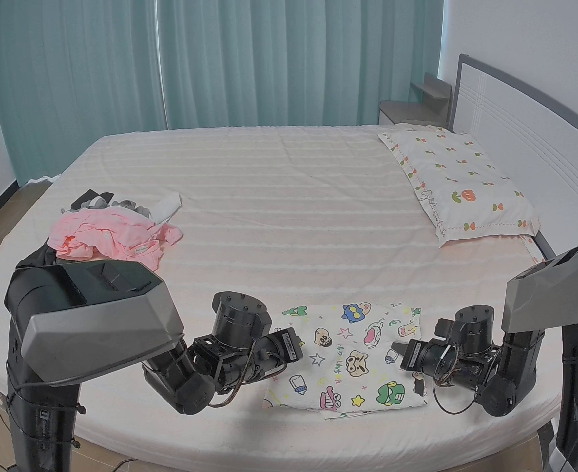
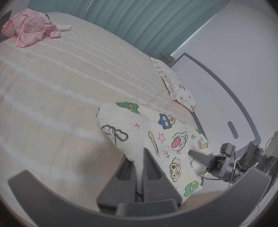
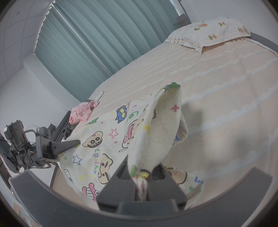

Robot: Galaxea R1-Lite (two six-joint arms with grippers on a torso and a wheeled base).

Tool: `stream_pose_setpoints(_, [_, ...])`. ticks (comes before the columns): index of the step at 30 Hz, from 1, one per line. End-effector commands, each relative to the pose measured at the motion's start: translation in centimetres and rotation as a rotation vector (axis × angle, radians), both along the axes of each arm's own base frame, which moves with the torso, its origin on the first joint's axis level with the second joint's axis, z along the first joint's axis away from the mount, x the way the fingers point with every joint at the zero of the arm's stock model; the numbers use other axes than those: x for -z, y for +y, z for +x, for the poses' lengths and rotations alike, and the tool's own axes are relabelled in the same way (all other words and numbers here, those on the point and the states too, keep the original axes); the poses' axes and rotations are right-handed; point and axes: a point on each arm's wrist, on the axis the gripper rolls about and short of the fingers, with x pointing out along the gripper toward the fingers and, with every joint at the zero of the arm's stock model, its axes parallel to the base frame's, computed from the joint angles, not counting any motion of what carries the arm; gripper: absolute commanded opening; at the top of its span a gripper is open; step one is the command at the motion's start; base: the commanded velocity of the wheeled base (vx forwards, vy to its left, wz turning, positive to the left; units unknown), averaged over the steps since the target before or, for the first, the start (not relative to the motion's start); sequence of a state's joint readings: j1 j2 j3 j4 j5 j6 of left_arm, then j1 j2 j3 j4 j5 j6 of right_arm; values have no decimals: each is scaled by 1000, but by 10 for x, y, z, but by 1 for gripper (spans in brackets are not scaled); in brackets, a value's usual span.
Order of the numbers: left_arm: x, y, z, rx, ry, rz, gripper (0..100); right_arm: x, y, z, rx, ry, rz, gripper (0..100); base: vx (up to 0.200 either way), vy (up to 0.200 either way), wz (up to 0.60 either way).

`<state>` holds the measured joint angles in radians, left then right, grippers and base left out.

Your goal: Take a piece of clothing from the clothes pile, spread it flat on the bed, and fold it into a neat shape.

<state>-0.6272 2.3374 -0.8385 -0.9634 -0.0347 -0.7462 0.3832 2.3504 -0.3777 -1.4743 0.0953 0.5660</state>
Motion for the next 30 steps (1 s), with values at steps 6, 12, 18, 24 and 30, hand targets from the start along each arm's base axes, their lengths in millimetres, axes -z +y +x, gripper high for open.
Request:
stream_pose_setpoints(6, [21,3,4,-19,31,35,0,15,0,9,11,17,-10,0,0,0,0])
stream_pose_setpoints(12, [27,6,7,-28,42,44,0,19,-1,13,18,19,-14,0,0,0,0])
stream_pose_setpoints(18, [31,8,8,-34,50,51,0,24,-3,15,23,28,-20,0,0,0,0])
stream_pose_setpoints(24, [33,8,9,-36,52,53,100,27,-2,18,21,56,-38,100,0,0,0])
stream_pose_setpoints(30, [34,11,8,-45,55,60,100,23,-15,9,22,62,-95,100,0,0,0])
